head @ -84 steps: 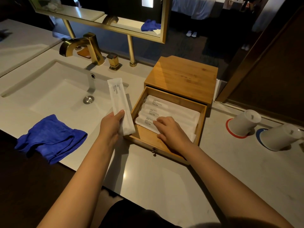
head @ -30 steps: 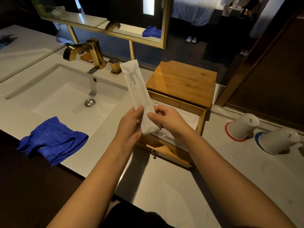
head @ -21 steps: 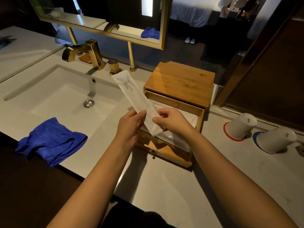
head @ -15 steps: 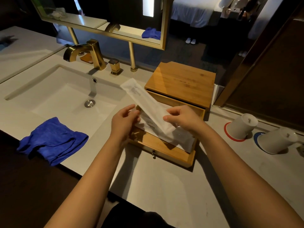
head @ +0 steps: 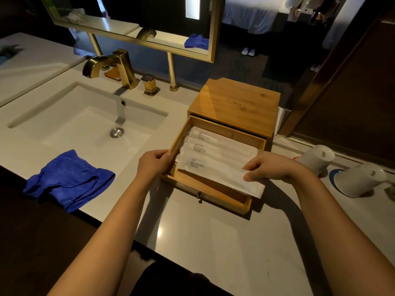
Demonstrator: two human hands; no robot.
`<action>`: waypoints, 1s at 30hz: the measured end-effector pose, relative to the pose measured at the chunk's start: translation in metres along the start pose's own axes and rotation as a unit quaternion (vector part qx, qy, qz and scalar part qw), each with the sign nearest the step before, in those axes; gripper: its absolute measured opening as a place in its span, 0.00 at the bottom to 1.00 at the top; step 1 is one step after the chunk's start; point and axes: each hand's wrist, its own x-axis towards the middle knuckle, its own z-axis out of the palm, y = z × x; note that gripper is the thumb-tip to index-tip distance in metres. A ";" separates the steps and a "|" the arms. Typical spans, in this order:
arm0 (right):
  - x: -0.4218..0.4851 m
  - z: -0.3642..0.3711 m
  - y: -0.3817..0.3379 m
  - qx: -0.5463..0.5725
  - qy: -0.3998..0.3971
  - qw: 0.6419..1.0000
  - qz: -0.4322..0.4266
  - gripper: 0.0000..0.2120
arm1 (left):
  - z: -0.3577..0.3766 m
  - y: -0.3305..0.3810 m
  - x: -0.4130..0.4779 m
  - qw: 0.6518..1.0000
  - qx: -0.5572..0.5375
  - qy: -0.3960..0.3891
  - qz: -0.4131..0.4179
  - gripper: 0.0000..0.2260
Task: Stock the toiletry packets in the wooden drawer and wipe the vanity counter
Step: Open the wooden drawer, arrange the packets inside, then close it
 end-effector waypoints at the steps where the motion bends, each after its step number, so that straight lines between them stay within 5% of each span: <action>1: -0.001 0.002 -0.001 -0.007 -0.002 1.000 0.001 0.05 | 0.000 -0.001 0.001 1.000 0.009 0.003 0.002 0.13; 6: 0.008 0.018 -0.018 -0.024 -0.009 1.000 -0.006 0.17 | -0.001 -0.005 0.005 0.999 0.034 0.011 0.000 0.14; 21: 0.037 0.065 -0.017 -0.213 0.058 0.973 0.068 0.04 | 0.001 -0.007 0.008 0.999 0.032 0.019 0.002 0.14; 30: 0.040 0.080 -0.019 -0.260 0.141 0.955 -0.008 0.08 | 0.000 -0.008 0.007 0.999 0.025 0.020 0.006 0.13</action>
